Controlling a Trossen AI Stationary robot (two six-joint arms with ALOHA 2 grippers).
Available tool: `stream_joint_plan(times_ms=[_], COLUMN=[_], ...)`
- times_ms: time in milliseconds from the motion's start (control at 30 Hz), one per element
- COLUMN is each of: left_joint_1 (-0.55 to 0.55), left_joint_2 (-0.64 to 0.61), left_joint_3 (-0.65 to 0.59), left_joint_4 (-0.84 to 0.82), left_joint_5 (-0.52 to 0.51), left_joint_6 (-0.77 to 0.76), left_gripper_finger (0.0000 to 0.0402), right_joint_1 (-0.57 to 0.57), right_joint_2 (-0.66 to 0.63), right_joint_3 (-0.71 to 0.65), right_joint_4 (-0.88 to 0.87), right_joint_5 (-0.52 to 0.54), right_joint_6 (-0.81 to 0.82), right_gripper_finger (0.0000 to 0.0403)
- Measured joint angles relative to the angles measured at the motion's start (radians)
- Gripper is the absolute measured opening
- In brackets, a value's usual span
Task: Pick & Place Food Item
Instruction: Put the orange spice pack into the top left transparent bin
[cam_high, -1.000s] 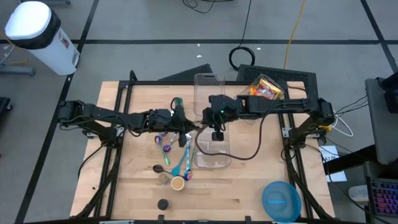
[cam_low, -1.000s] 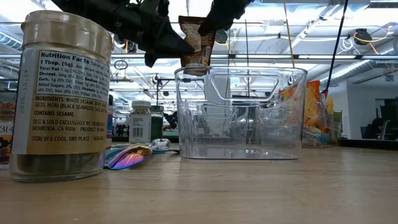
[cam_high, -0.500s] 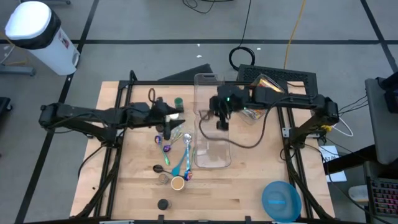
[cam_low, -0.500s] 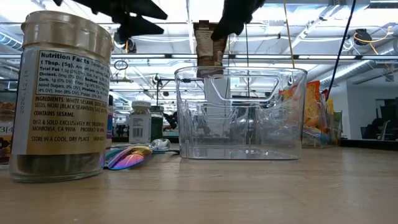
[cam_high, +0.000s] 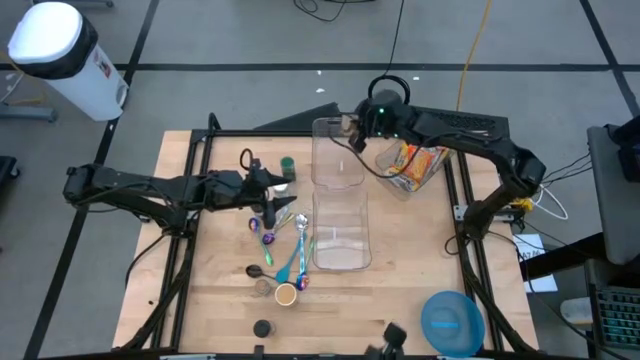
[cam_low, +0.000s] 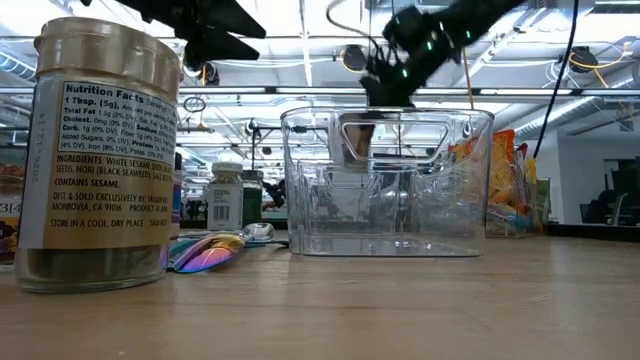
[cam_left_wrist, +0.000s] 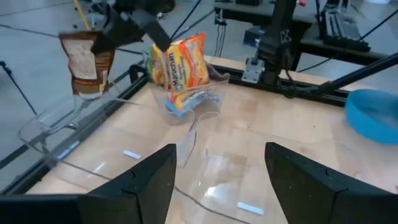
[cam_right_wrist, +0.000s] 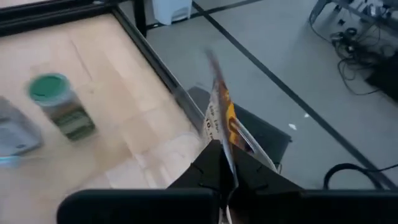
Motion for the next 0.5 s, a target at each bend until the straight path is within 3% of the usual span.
stream_joint_plan(times_ms=[167, 500], left_joint_1=[0.0, 0.0], left_joint_2=[0.0, 0.0], left_joint_3=[0.0, 0.0], left_joint_4=[-0.001, 0.001], left_joint_5=[-0.04, -0.126], left_joint_6=[0.011, 0.026], left_gripper_finger=[0.0253, 0.0253], right_joint_1=[-0.059, -0.066], right_joint_2=[0.008, 0.122], right_joint_3=[-0.103, -0.115], right_joint_4=[0.139, 0.151], right_joint_5=[-0.057, -0.054], right_joint_6=[-0.026, -0.082], right_gripper_finger=[0.0, 0.0])
